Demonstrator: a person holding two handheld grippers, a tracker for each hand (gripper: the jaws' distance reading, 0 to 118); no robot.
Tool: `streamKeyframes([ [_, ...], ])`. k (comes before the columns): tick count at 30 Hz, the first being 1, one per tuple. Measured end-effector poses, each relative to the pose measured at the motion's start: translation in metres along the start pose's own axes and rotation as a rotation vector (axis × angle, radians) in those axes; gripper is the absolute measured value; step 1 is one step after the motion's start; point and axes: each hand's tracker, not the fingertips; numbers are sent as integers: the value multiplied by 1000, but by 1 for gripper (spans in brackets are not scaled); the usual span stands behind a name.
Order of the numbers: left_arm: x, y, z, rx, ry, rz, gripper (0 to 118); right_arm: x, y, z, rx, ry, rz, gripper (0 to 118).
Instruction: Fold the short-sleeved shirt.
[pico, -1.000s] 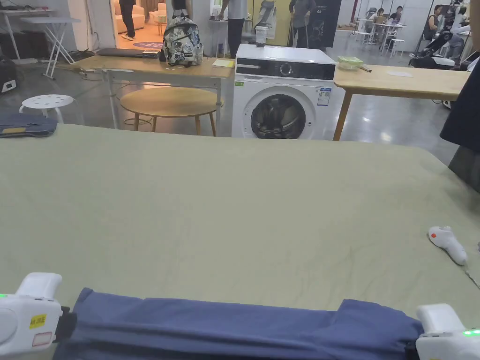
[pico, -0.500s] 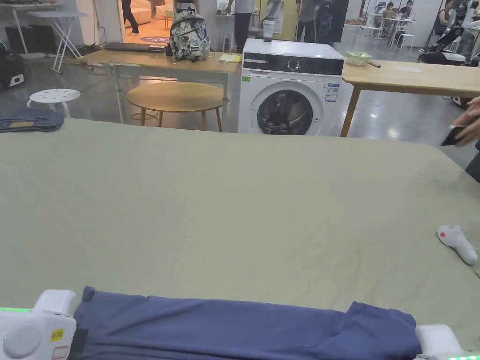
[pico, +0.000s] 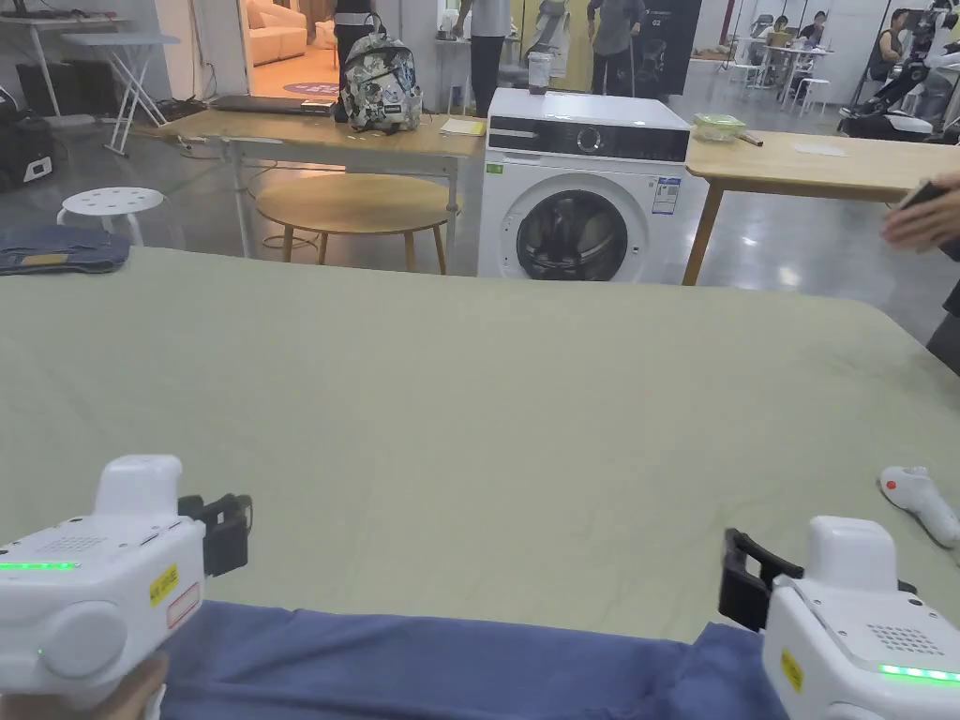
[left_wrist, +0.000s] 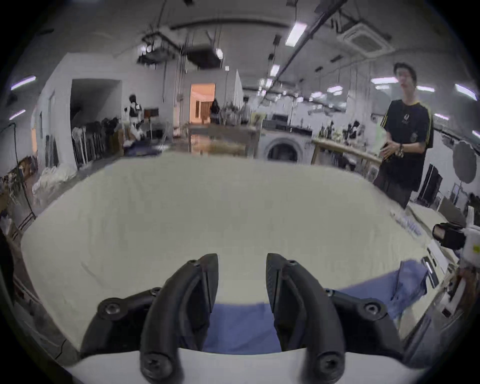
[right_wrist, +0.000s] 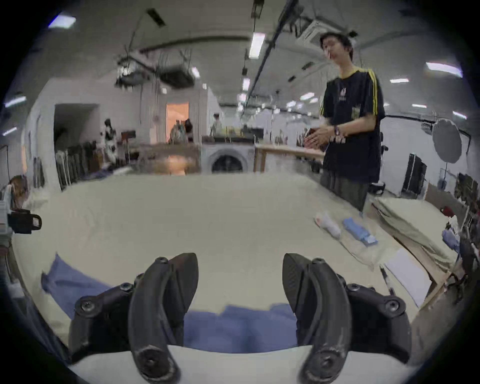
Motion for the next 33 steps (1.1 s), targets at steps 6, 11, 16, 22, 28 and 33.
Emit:
streamKeyframes([
  [6,38,15,14,220,37,-94,13,-44,18,8,186,0,-35,12],
  [11,52,19,14,290,96,-136,0,-62,29,2,206,18,-35,0],
  [16,48,18,9,299,149,-166,0,-68,33,-4,209,21,-33,0],
  [22,12,12,1,171,121,-151,0,-74,34,-8,212,28,0,0],
  [28,-47,1,-7,-76,46,-34,0,-78,30,-15,195,47,20,0],
  [33,-106,-12,-23,-301,-81,185,0,-83,25,-18,176,60,40,0],
])
